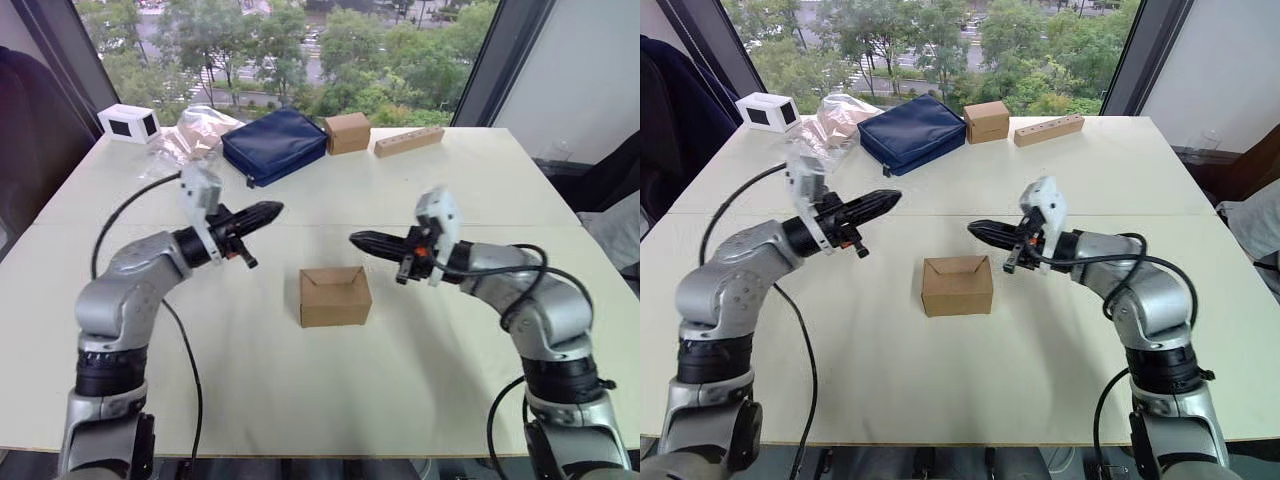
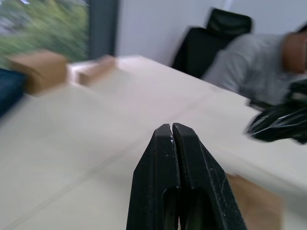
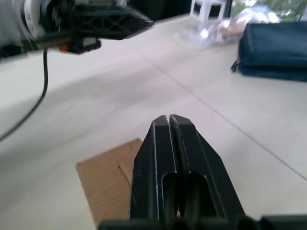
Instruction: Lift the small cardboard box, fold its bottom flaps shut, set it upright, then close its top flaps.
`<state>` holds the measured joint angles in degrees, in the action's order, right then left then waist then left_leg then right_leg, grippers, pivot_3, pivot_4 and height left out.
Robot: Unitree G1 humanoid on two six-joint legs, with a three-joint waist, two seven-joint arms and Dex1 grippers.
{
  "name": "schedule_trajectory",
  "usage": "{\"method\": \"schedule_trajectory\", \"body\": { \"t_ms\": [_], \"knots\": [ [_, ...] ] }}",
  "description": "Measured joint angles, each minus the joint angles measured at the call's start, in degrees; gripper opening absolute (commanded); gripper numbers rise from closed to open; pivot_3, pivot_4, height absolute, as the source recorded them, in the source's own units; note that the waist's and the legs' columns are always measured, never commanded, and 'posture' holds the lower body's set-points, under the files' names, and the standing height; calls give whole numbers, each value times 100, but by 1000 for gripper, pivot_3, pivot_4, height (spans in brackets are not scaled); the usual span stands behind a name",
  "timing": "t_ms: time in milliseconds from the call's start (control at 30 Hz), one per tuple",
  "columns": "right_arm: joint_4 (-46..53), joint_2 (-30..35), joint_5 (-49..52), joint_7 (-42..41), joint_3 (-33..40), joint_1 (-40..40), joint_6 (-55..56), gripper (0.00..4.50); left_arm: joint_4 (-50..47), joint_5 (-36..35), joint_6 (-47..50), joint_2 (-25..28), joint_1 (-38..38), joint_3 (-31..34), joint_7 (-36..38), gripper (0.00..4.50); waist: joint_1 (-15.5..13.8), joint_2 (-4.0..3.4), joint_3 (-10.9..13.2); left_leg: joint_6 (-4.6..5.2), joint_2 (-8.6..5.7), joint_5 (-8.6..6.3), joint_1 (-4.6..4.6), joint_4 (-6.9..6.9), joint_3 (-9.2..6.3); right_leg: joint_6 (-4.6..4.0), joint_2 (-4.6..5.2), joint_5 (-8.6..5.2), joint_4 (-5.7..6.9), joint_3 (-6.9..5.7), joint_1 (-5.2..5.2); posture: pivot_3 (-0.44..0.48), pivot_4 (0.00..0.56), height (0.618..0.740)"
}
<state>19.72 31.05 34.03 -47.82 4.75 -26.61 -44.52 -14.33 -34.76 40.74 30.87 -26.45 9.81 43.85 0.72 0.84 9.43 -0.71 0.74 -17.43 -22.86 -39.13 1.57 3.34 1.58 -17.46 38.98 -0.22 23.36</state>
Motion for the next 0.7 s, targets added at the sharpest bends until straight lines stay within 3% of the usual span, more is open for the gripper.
{"method": "schedule_trajectory", "body": {
  "t_ms": [167, 500, 700],
  "knots": [
    [403, 722, 641, -69, 803, 941, -608, 0, -301, 29, 480, 1033, 1328, 32, 357, 25, 5, -2, 1, -1, 1, 0, 9, 10, 0, -3, 9, -2, -4, 1, -5, 0, 150, 740],
    [915, 1486, 846, -208, 1179, 2790, -784, 0, -1297, -221, 274, 1081, 3129, 336, 452, 25, -8, -8, -2, 0, 4, -1, 15, 22, 1, -6, 15, -4, -48, 1, -28, 0, 150, 740],
    [831, 1554, 601, -291, 1012, 3057, -441, 0, -1292, -236, 224, 1121, 3668, 352, 458, 25, -8, -9, -2, 0, 6, -2, 21, 25, 1, -8, 13, -4, -56, 1, -33, 0, 150, 740]
  ]
}}
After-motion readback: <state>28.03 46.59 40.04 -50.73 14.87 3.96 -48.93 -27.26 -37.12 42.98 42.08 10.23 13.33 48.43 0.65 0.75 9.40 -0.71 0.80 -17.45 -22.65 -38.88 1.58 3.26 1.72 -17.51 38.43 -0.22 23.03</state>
